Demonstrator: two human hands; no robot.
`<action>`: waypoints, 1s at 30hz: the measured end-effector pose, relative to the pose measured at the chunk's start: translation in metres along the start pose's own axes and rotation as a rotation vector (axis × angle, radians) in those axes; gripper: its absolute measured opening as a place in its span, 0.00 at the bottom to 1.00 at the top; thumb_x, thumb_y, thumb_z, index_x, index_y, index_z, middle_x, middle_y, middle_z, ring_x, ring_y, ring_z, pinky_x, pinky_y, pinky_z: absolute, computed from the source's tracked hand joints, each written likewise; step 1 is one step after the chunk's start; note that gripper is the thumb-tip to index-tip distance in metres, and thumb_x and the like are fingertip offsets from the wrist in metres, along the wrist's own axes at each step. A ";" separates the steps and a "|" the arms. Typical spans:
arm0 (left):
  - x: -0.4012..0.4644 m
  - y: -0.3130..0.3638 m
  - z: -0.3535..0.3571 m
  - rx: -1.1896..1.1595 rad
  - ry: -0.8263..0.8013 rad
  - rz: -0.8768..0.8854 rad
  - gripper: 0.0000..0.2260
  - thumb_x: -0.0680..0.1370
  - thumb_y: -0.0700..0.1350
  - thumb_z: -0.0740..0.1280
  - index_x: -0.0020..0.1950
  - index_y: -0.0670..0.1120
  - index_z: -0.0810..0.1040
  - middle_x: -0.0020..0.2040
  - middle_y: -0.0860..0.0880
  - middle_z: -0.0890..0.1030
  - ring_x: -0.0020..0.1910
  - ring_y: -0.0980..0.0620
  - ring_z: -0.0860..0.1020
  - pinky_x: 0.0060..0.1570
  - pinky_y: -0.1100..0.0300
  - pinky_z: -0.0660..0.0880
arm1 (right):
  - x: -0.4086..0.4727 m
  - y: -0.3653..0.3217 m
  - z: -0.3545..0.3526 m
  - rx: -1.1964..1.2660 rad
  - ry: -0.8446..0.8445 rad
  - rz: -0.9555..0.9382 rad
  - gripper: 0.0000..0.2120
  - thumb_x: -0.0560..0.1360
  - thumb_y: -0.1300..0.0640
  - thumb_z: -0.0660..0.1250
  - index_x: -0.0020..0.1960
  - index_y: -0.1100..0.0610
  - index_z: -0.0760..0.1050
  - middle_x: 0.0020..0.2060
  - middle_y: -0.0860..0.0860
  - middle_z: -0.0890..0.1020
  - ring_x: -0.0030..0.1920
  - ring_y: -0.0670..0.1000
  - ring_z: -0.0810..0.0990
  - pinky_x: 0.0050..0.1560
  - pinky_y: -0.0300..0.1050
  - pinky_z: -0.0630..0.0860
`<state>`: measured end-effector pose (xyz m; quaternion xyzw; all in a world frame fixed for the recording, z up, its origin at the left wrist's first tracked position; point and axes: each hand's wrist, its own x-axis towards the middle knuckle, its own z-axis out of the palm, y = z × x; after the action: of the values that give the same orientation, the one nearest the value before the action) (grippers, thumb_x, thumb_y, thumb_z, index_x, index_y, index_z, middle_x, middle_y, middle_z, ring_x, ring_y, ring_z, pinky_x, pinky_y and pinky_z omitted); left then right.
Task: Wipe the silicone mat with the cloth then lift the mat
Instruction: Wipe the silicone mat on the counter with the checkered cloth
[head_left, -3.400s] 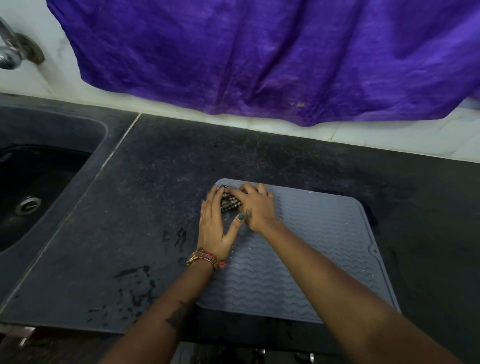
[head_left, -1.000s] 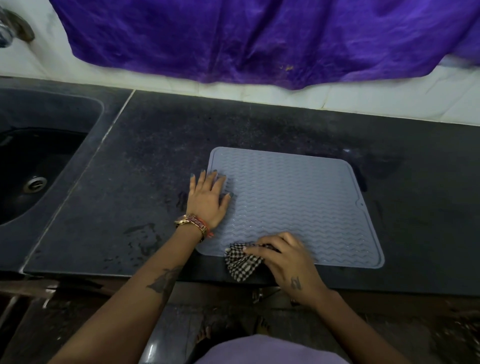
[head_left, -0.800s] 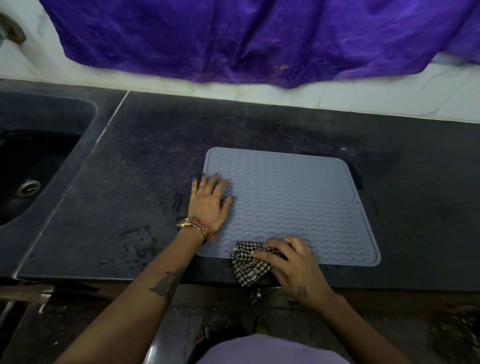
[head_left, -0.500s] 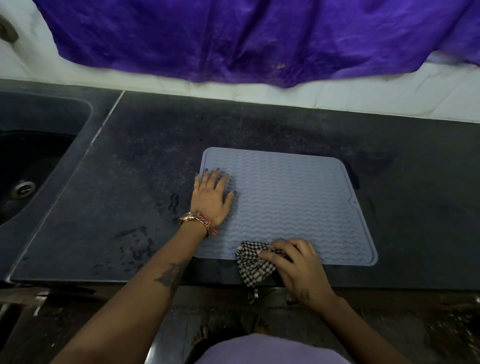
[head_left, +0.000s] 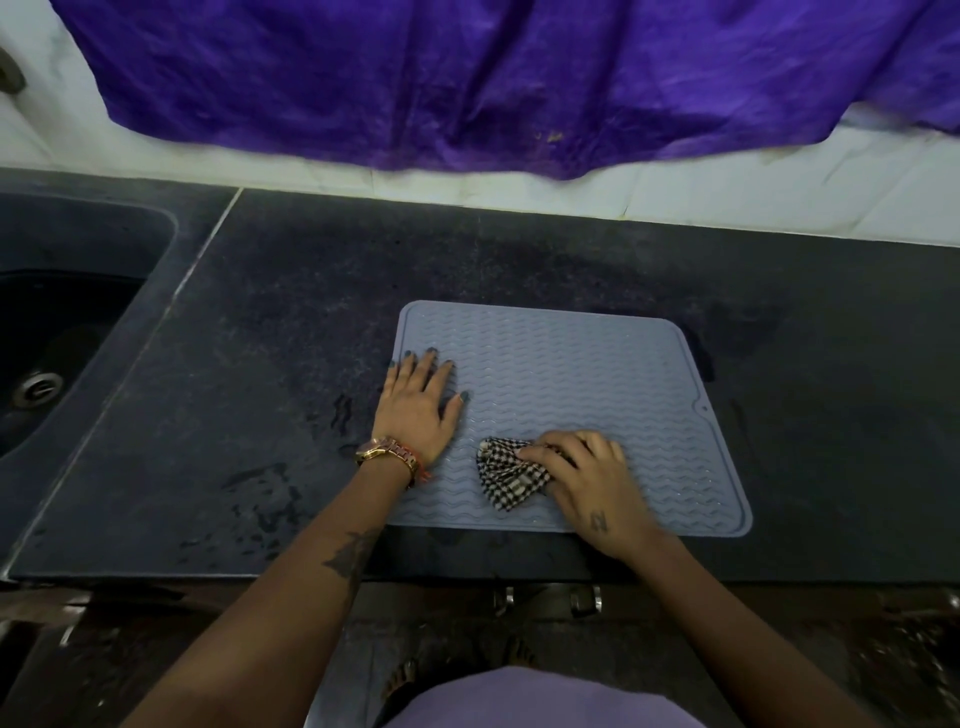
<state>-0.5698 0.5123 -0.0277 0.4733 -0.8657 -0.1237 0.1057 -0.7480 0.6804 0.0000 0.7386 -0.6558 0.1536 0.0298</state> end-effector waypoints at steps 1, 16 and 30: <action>0.000 0.000 0.000 0.000 -0.001 -0.001 0.31 0.75 0.61 0.44 0.75 0.49 0.58 0.77 0.47 0.55 0.76 0.46 0.51 0.75 0.52 0.42 | 0.003 0.002 -0.002 -0.003 -0.003 -0.002 0.17 0.71 0.58 0.65 0.59 0.48 0.76 0.53 0.48 0.80 0.50 0.54 0.76 0.46 0.49 0.71; 0.001 0.000 0.002 -0.019 0.016 -0.013 0.31 0.75 0.61 0.44 0.75 0.49 0.59 0.76 0.47 0.57 0.76 0.46 0.51 0.75 0.52 0.42 | 0.046 0.024 0.007 -0.052 -0.101 0.090 0.18 0.77 0.57 0.62 0.65 0.47 0.71 0.60 0.48 0.76 0.58 0.54 0.72 0.50 0.47 0.57; 0.001 0.000 0.002 -0.052 0.042 -0.002 0.27 0.78 0.59 0.48 0.75 0.48 0.60 0.76 0.46 0.57 0.76 0.46 0.51 0.75 0.54 0.42 | 0.089 0.043 0.008 -0.067 -0.067 0.169 0.18 0.77 0.59 0.60 0.65 0.46 0.71 0.61 0.47 0.76 0.60 0.54 0.71 0.54 0.49 0.60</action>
<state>-0.5707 0.5118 -0.0301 0.4739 -0.8593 -0.1365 0.1359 -0.7801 0.5868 0.0093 0.6838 -0.7213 0.1085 0.0195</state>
